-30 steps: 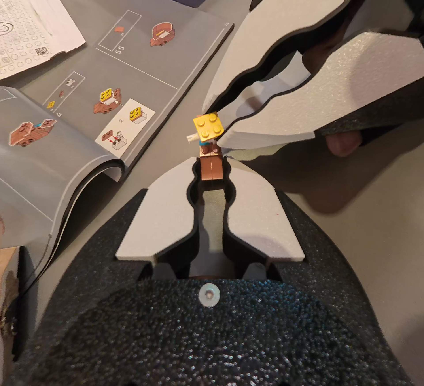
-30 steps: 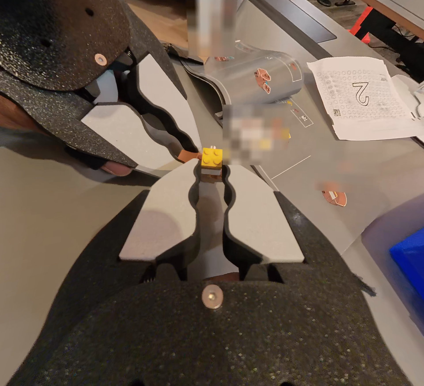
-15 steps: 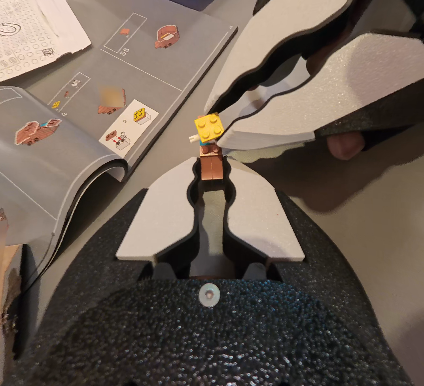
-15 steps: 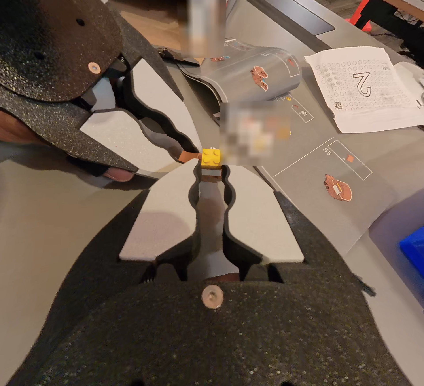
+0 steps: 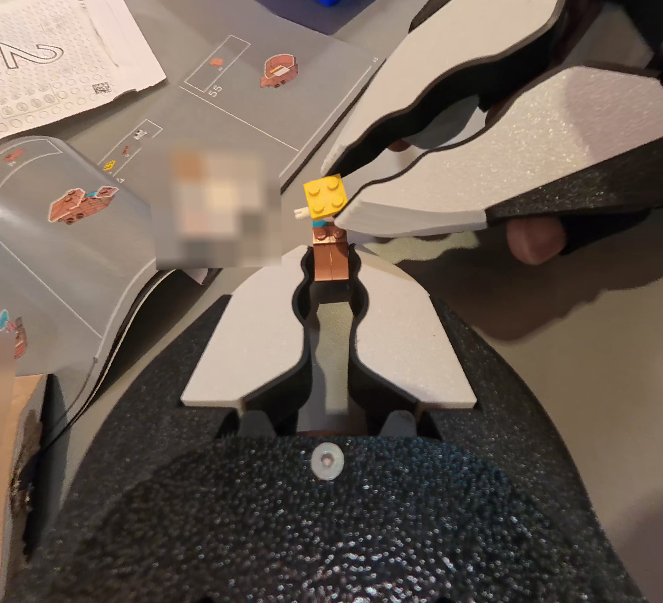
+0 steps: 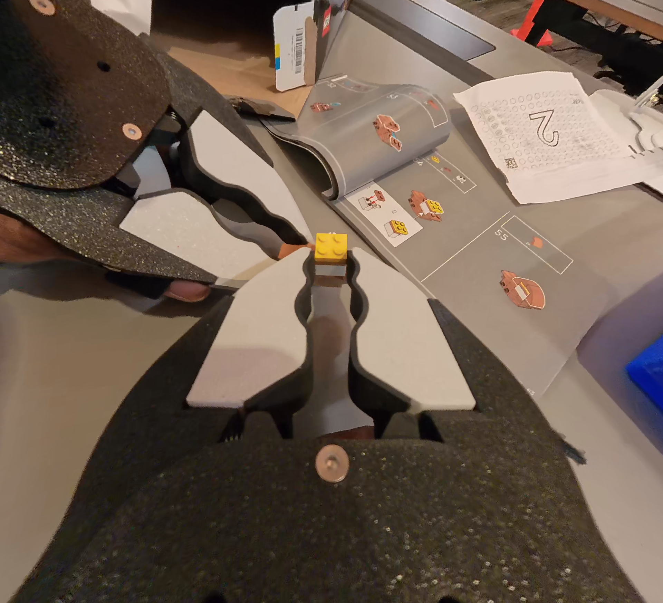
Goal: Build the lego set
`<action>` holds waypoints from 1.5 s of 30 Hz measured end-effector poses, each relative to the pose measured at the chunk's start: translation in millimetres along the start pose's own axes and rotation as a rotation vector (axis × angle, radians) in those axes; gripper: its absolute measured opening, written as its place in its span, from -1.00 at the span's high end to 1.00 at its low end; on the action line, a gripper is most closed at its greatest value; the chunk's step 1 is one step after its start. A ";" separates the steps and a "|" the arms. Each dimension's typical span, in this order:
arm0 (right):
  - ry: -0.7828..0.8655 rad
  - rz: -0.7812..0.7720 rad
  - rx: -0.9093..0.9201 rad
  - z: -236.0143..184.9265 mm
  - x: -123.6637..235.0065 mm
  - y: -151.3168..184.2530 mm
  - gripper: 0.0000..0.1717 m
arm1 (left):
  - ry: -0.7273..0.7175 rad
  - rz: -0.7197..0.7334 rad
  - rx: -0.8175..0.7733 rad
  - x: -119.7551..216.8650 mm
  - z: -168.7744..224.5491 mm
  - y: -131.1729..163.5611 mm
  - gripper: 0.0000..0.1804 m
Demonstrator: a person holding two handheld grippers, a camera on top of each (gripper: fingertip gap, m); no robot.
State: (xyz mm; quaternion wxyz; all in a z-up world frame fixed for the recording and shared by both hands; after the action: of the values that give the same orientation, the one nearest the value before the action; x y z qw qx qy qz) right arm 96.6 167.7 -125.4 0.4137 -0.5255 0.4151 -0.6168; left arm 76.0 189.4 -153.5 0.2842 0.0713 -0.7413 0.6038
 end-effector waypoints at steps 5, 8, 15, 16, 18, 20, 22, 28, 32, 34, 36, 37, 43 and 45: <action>0.004 0.005 -0.022 -0.4 -1.6 -1.3 0.81 | 0.000 0.005 0.005 0.5 -0.7 -0.5 0.81; 0.010 0.005 -0.028 -0.7 -2.0 -1.5 0.81 | -0.005 0.006 0.007 0.6 -1.5 -0.6 0.81; 0.033 0.007 -0.028 1.0 -2.3 -1.7 0.81 | -0.015 0.013 0.009 0.7 -2.6 -1.3 0.81; 0.035 0.007 -0.026 1.0 -2.3 -1.6 0.81 | -0.017 0.013 0.008 0.7 -2.8 -1.4 0.81; 0.039 0.005 -0.021 1.1 -2.4 -1.6 0.81 | -0.020 0.013 0.007 0.7 -2.9 -1.3 0.81; 0.040 0.003 -0.020 1.1 -2.5 -1.2 0.81 | -0.020 0.013 0.008 0.7 -3.2 -1.3 0.81; 0.039 0.003 -0.022 1.3 -2.4 -1.1 0.81 | -0.021 0.015 0.010 0.8 -3.3 -1.3 0.81; 0.027 0.000 -0.033 0.8 -2.4 -0.7 0.81 | -0.021 0.014 0.008 0.7 -3.2 -1.4 0.81; 0.023 -0.004 -0.045 0.7 -2.1 -0.6 0.81 | -0.031 0.015 -0.004 0.8 -3.9 -1.7 0.81; 0.023 -0.009 -0.045 0.7 -2.2 -0.2 0.81 | -0.044 0.010 -0.023 0.6 -4.5 -1.4 0.81; 0.024 -0.012 -0.043 0.8 -2.3 0.2 0.81 | -0.055 0.006 -0.040 0.6 -4.9 -1.4 0.81; 0.025 -0.014 -0.039 0.8 -2.5 0.3 0.81 | -0.060 0.005 -0.047 0.5 -5.3 -1.3 0.81; 0.023 -0.025 -0.039 1.1 -3.1 1.6 0.81 | -0.059 0.001 -0.042 -0.1 -5.4 -0.4 0.81; 0.021 -0.029 -0.044 1.2 -2.8 1.9 0.81 | -0.061 0.000 -0.046 -0.2 -5.4 -0.4 0.81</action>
State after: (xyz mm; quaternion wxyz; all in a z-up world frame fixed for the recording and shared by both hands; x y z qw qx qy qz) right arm 98.2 169.7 -127.9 0.3885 -0.5339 0.4254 -0.6189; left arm 78.2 194.3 -152.7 0.2630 0.0833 -0.7634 0.5840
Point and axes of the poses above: each gripper's, where its closed fingertips meet, x back along the fingers, y out of its underside, z = x × y across the jaws, the point moved 2 cm from there along x, back along the fingers, and after that the axes turned 9 degrees about z, right-handed, at the moved point
